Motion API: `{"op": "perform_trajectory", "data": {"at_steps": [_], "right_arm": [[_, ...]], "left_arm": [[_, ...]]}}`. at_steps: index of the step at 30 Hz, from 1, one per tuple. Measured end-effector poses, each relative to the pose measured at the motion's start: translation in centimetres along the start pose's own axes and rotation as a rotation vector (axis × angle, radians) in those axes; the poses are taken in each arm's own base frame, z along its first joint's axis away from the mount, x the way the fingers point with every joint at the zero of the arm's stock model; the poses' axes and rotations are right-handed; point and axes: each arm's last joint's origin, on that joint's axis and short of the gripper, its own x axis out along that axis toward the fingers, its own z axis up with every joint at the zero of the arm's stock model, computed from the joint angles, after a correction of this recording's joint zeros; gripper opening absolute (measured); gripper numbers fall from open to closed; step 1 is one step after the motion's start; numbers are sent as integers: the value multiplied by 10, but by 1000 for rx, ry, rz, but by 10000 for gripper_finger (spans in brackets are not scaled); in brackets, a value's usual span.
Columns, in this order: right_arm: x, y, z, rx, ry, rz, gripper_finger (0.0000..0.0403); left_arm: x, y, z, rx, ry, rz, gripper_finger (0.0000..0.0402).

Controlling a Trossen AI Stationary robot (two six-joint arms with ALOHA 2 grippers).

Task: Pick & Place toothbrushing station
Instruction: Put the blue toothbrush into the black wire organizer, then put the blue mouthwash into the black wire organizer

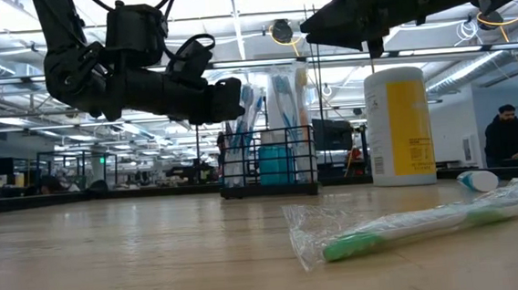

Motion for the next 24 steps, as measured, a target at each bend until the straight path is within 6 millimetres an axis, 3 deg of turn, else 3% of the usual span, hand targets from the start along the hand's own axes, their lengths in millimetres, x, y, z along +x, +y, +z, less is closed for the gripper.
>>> {"op": "perform_trajectory", "data": {"at_steps": [5,16,24], "right_arm": [[0,0,0,0,0,0,130],[0,0,0,0,0,0,130],[0,0,0,0,0,0,130]], "left_arm": [[0,1,0,8,4,25,27],[-5,-5,3,-1,-1,32,136],[-33,-21,29,38,-25,165,156]]}}
